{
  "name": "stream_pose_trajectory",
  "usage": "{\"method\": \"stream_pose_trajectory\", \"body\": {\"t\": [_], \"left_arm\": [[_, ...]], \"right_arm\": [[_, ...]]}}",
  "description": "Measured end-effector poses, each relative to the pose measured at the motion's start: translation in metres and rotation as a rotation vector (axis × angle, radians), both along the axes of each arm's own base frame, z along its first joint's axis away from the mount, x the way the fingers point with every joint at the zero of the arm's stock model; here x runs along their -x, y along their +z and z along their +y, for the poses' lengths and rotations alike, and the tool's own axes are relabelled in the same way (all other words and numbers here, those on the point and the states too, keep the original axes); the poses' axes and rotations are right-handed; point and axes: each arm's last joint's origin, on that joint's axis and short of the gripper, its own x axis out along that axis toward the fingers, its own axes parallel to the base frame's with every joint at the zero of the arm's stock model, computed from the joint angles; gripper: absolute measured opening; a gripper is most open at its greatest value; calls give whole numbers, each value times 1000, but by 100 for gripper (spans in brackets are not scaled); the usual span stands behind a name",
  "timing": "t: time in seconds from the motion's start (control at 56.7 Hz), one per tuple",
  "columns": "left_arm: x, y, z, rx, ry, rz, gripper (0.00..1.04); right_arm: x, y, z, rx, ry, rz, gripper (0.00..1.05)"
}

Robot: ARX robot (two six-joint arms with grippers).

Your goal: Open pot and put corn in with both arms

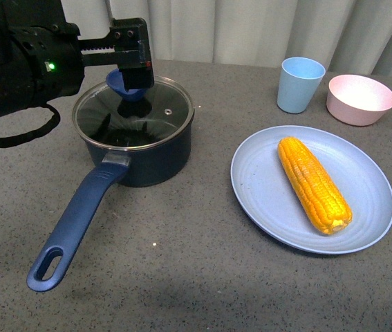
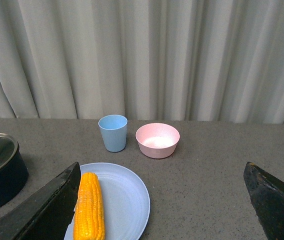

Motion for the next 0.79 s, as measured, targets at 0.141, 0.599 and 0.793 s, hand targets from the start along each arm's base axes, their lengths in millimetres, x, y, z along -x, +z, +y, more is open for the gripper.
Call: {"method": "stream_pose_trajectory", "body": {"t": [0.141,0.599,0.793], "left_arm": [[-13,-9,-4,-19,-31,11,98],[-33,-32,-17,-112,-102,36,98],[-35,-31,-17,-116,-99,30,74]], "right_arm": [[0,0,0,0,0,0,95],[0,0,0,0,0,0,95],[0,0,0,0,0,0,95]]}}
